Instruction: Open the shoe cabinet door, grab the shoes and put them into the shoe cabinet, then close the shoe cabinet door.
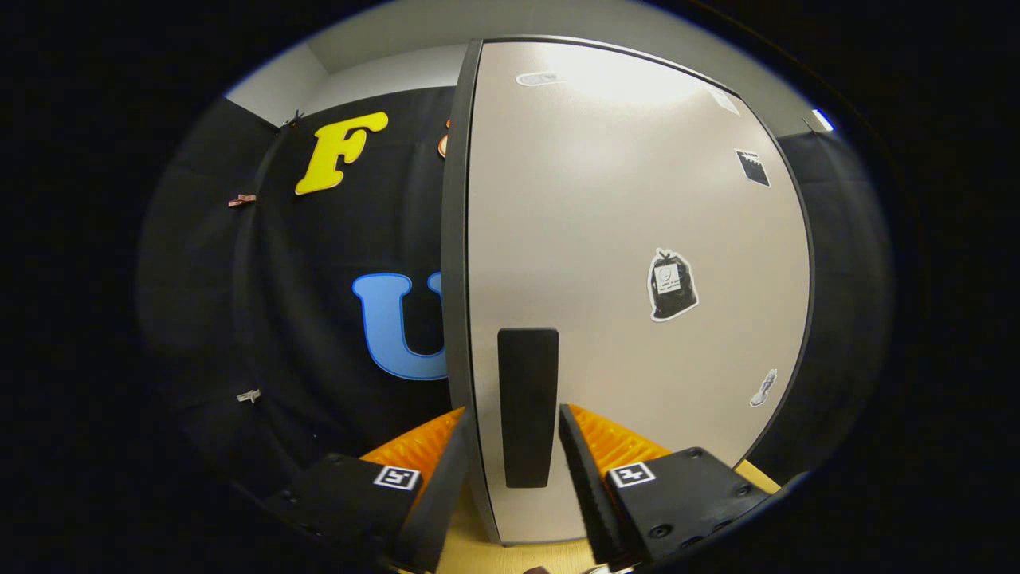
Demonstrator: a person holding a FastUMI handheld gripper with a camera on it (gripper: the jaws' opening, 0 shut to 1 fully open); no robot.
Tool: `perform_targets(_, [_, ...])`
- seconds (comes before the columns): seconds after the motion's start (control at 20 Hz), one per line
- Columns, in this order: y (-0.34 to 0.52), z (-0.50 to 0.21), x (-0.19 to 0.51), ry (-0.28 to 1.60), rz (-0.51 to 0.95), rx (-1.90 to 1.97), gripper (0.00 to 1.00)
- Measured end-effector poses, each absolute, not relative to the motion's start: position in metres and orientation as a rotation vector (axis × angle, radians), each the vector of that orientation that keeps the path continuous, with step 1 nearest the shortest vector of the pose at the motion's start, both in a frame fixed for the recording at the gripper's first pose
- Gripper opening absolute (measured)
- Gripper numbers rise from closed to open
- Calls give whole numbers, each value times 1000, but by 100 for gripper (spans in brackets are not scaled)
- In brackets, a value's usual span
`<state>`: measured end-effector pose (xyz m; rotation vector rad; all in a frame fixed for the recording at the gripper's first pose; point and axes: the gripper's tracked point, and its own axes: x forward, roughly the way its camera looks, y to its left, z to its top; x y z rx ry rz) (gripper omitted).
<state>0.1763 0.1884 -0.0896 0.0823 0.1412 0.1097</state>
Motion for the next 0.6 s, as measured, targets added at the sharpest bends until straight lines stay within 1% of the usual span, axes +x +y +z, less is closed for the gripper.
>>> perform_targets(0.1, [188,-91,182,134,99,83,54])
perform_targets(0.25, [184,-98,192,129,66,79,51])
perform_targets(0.3, [183,-94,183,129,73,77,38])
perform_targets(0.35, [185,-92,185,126,75,77,38])
perform_targets(0.5, [184,-93,184,143,103,78,20])
perform_targets(0.55, [184,-95,182,147,112,72,20])
perform_targets(0.6, [183,-93,176,143,120,78,15])
